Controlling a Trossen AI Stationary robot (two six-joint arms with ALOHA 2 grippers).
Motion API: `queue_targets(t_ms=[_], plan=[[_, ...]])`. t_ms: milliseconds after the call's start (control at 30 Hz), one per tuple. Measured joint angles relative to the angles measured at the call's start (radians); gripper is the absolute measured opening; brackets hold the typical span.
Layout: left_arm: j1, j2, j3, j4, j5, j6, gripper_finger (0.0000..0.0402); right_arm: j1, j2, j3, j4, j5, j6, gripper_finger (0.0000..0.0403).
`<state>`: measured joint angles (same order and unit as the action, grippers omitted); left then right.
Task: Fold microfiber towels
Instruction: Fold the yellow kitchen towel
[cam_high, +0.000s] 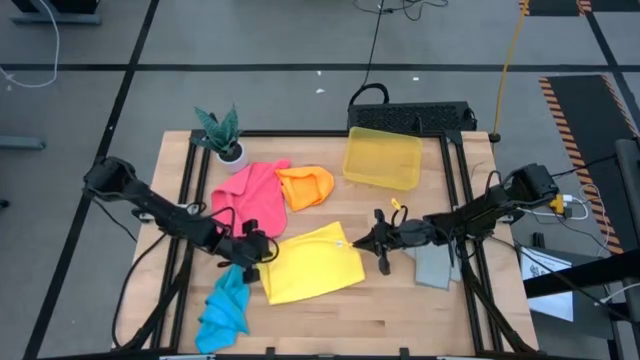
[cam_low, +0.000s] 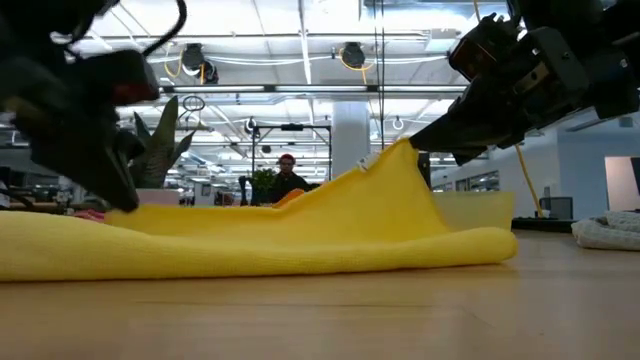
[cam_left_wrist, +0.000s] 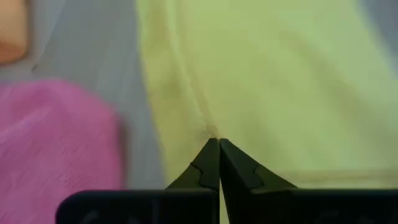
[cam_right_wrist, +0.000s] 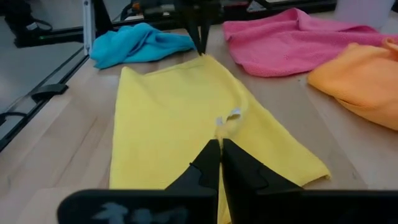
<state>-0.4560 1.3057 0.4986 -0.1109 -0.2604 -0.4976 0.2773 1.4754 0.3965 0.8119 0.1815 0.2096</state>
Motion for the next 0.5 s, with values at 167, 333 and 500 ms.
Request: queue_targets(t_ms=[167,333,500], plan=[[-0.105,0.0,0.156,-0.134,-0.002,-0.065,0.0004,0.075,0.0,0.0,0.075,-0.092,-0.077,0.0002],[-0.248,0.0,0.28,-0.117,-0.002,-0.149,0.0002,0.168,0.0,0.0,0.203,-0.243,-0.11,0.0002],[-0.395,0.003,0.349,-0.009,-0.093,-0.182,0.0003,0.242,0.0,0.0,0.322,-0.376,-0.146,0.0002]])
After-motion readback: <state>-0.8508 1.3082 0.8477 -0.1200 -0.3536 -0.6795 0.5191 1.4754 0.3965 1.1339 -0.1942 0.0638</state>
